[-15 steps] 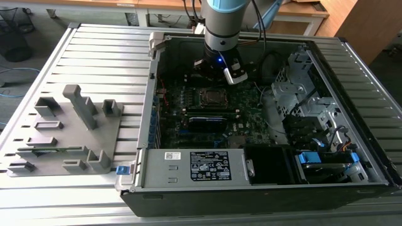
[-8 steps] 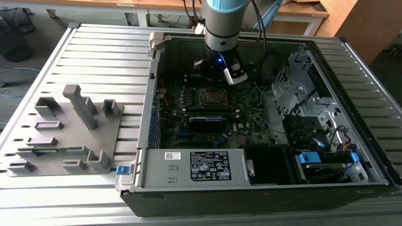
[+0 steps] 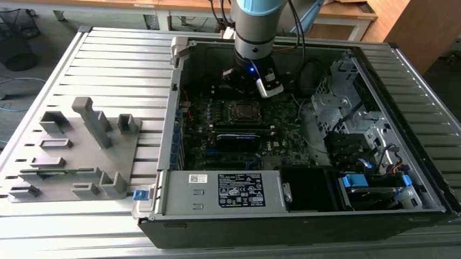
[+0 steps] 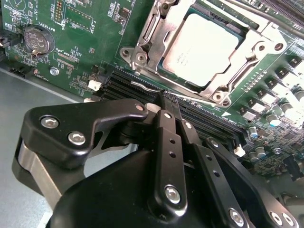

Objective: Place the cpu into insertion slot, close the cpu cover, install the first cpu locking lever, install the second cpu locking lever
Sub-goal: 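Install the first cpu locking lever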

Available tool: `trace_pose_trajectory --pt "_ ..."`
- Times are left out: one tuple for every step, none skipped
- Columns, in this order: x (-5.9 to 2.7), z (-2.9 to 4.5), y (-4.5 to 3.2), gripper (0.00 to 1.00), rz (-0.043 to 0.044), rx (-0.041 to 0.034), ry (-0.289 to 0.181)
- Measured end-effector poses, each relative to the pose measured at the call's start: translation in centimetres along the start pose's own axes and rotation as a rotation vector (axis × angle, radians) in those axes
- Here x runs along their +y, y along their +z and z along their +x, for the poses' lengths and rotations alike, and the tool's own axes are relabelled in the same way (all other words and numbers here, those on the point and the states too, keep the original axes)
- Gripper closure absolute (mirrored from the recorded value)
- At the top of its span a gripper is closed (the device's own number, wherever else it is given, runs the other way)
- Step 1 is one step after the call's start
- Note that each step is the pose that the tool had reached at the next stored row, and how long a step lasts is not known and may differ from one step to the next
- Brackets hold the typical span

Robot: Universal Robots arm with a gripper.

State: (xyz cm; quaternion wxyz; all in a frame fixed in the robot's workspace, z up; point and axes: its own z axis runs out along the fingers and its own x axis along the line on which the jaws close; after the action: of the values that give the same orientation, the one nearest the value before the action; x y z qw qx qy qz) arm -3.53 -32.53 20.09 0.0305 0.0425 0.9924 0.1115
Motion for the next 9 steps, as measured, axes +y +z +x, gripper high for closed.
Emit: trace_pose_trajectory --pt "-0.01 -0.01 0.02 0.89 0.0001 0.0000 0.000" --pt "-0.01 -0.02 0.04 0.89 0.0001 0.0000 0.000" --pt "-0.01 -0.03 0.06 0.89 0.0001 0.0000 0.000" --pt "-0.02 -0.05 0.08 0.89 0.0000 0.0000 0.000" --pt "-0.02 -0.07 0.10 0.89 0.0001 0.0000 0.000" --pt "-0.02 -0.09 0.12 0.89 0.0002 0.0000 0.000" --pt "-0.02 -0.10 0.13 0.89 0.0002 0.0000 0.000" --pt "-0.02 -0.12 0.14 0.89 0.0001 -0.0001 0.000" --pt "-0.02 -0.15 0.16 0.89 0.0000 -0.0001 0.000"
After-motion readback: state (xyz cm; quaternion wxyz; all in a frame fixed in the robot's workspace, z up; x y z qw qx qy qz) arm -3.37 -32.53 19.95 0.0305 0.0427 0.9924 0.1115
